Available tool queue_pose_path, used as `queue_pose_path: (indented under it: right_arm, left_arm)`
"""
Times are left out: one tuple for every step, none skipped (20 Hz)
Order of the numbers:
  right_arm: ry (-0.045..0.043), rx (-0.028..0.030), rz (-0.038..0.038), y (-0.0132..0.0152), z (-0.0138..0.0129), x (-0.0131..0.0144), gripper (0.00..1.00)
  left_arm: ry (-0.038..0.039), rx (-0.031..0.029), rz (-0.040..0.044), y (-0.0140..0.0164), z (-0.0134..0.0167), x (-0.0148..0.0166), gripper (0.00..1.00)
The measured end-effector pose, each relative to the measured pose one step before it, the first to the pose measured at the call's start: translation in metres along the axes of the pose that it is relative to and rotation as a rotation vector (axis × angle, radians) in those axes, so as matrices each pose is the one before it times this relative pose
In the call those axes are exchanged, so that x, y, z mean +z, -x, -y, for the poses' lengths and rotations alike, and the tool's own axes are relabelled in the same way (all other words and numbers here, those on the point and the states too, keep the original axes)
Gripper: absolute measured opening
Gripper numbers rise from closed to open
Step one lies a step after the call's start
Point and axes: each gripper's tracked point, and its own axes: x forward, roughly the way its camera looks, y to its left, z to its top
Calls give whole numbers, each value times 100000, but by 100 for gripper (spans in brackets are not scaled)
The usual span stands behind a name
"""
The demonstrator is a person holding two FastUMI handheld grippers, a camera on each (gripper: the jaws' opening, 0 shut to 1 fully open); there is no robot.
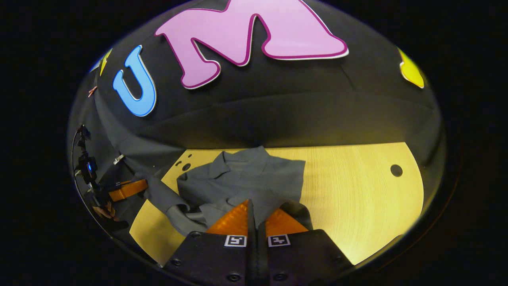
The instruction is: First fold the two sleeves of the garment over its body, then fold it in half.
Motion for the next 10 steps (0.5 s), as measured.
queue_pose_path:
  right_arm:
    - [2312,-533,1357,-918,99,602,5]
    - [1984,-639,1323,-944,133,629,5]
    - [1061,-310,1196,-860,151,580,5]
    - [243,-74,1051,-866,212,460,5]
    - [351,-889,1227,-924,439,514,5]
    - [112,-962,1078,-900,510,342,5]
    - [-761,-612,902,-885,385,352,5]
    - [-1023,-514,261,-914,432,65,5]
    - [-800,-470,50,-842,345,4,5]
    - [102,-1049,113,-957,498,-156,5]
  left_arm:
    - [725,-103,1394,-905,-185,733,5]
    - [673,400,907,-934,-358,586,5]
    - [701,556,766,-1068,-426,539,5]
    - [612,-218,736,-1082,-272,363,5]
    - [29,-625,925,-1196,-208,398,5]
    - [-1027,105,577,-1161,-390,274,5]
    - [-1908,-293,1029,-1187,-429,2,5]
    - [-2170,-313,345,-1151,-264,46,5]
    - [-1408,-10,-307,-1046,-206,-262,5]
    - [75,491,-763,-991,-183,-316,5]
